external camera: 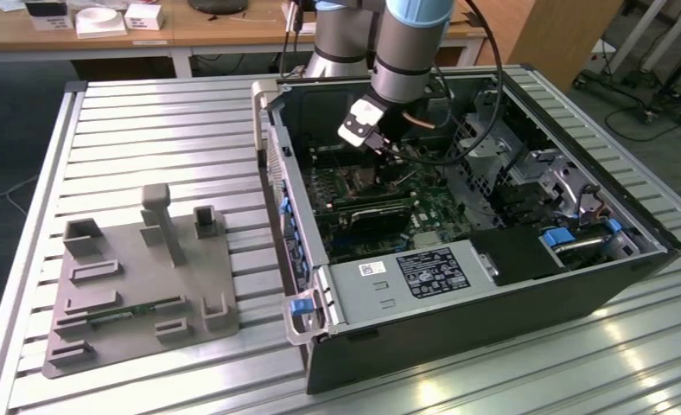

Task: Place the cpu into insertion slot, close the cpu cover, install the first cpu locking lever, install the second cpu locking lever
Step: 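Place the cpu into insertion slot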

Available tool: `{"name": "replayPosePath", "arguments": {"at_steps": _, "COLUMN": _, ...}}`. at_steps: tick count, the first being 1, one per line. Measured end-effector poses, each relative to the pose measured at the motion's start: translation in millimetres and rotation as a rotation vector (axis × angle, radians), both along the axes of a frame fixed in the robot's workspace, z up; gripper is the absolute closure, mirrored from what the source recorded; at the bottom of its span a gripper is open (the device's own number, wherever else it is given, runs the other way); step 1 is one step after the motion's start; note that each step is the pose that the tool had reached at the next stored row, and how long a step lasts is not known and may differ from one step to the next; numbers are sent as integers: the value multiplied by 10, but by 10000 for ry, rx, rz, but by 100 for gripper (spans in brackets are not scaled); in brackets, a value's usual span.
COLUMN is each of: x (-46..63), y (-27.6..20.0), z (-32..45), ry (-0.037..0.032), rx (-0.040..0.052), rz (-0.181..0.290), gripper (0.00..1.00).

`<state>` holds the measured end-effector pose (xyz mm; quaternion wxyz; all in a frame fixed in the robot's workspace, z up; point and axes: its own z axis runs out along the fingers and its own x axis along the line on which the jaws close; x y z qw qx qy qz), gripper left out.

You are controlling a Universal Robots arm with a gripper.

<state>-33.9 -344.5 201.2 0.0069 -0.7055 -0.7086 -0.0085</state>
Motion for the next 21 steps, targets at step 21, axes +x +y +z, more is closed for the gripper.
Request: {"name": "replayPosePath", "arguments": {"at_steps": 21, "x": -15, "y": 11, "z": -43, "ry": 1, "rx": 0, "rz": -34, "gripper": 46}}
